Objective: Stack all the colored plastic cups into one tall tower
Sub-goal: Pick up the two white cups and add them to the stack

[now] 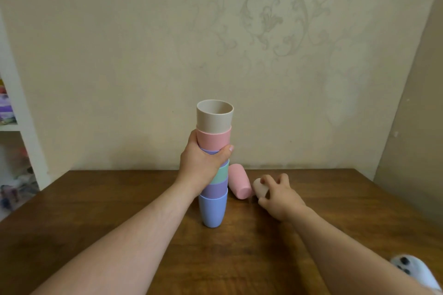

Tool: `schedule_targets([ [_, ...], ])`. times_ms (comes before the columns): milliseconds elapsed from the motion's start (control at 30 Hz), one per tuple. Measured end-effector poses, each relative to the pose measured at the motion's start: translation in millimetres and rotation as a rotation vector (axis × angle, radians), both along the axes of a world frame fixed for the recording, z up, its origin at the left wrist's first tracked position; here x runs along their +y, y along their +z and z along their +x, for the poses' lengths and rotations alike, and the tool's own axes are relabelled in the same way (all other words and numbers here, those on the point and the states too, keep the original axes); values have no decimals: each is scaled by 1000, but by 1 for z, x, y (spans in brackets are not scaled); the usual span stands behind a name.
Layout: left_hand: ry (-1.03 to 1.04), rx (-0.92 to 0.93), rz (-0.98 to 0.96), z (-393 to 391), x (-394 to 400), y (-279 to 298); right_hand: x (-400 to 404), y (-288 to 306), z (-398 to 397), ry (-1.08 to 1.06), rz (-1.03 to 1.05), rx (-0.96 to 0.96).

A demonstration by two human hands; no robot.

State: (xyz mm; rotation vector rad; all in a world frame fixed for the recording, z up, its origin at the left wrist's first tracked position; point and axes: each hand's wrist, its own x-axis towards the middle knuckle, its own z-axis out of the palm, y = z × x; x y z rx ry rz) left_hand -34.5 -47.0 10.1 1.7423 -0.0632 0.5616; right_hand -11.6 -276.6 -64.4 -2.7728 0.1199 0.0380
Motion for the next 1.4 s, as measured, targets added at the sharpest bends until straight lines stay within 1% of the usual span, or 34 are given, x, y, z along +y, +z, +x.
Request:
schedule_targets([
  [133, -11, 17, 1, -12, 1, 3, -4, 18, -15, 4, 15, 54],
  [267, -25, 36, -10, -22, 5, 3, -9, 44, -31, 43, 8, 67],
  [400, -47, 32, -35, -35, 5, 2, -7, 55, -44, 55, 3, 162],
  [567, -58, 17, -83, -39, 3, 0, -11, 43, -59, 15, 70, 45],
  [667, -73, 27, -110, -38, 4, 2, -23, 25, -66, 9, 133, 15],
  [767, -123, 25, -186, -37, 5, 7, -31, 11, -75, -15, 336, -20],
  [867, -157, -31, -226, -40, 6, 16, -32, 7, -78, -117, 573, -74],
  [933, -173, -59, -220, -41, 7, 21, -29, 13, -76, -182, 700, -119],
  [1000, -172, -66, -201, -39, 9, 21, -25, 28, -71, -197, 833, -208],
  [1100, -173, -64, -187, -37, 7, 19, -5, 77, -65, -129, 1078, -339],
  [1200, -173, -76, -173, -37, 3, 17, 24, 138, -60, 1, 1233, -456],
  [1300, -158, -87, -141, -36, 1, 17, 50, 190, -62, 92, 1316, -590],
  [1400, -143, -83, -130, -33, 2, 18, 72, 226, -71, 185, 1304, -642],
])
